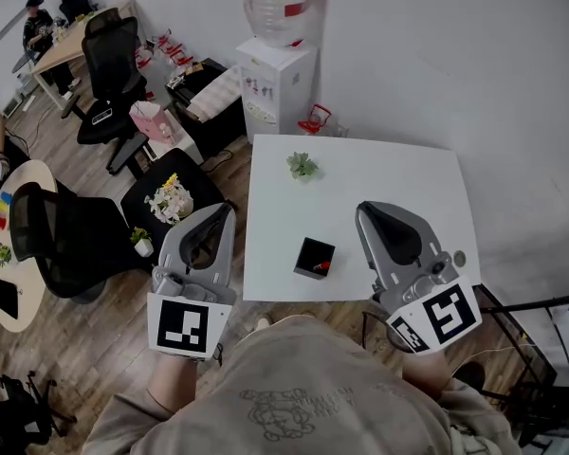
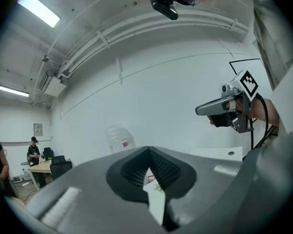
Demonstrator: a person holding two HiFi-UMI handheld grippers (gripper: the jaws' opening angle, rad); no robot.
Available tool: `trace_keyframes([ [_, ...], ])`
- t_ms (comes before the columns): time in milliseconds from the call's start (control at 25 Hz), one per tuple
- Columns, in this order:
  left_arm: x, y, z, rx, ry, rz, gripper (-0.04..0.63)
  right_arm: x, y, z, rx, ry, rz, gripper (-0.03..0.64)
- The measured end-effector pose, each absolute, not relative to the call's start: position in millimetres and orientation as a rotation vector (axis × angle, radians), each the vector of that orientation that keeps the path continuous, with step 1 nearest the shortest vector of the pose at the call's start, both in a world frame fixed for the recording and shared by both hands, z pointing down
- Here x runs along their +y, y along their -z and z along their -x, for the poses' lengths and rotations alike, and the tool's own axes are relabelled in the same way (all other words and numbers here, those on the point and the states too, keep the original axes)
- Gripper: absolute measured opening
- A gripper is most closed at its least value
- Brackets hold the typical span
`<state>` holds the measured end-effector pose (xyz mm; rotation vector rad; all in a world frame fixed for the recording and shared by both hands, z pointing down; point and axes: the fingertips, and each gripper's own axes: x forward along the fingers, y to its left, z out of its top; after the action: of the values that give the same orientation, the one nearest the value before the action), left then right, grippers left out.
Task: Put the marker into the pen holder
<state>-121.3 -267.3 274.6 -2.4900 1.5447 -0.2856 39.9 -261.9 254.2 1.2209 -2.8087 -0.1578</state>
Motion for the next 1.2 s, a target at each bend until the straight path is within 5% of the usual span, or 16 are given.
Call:
trace_keyframes([
  [1200, -269.7, -279.1, 116.3, 1.482, 0.287, 2.525, 0.000, -259.7, -271.6, -30.4, -2.798, 0.056, -1.233, 0.029],
])
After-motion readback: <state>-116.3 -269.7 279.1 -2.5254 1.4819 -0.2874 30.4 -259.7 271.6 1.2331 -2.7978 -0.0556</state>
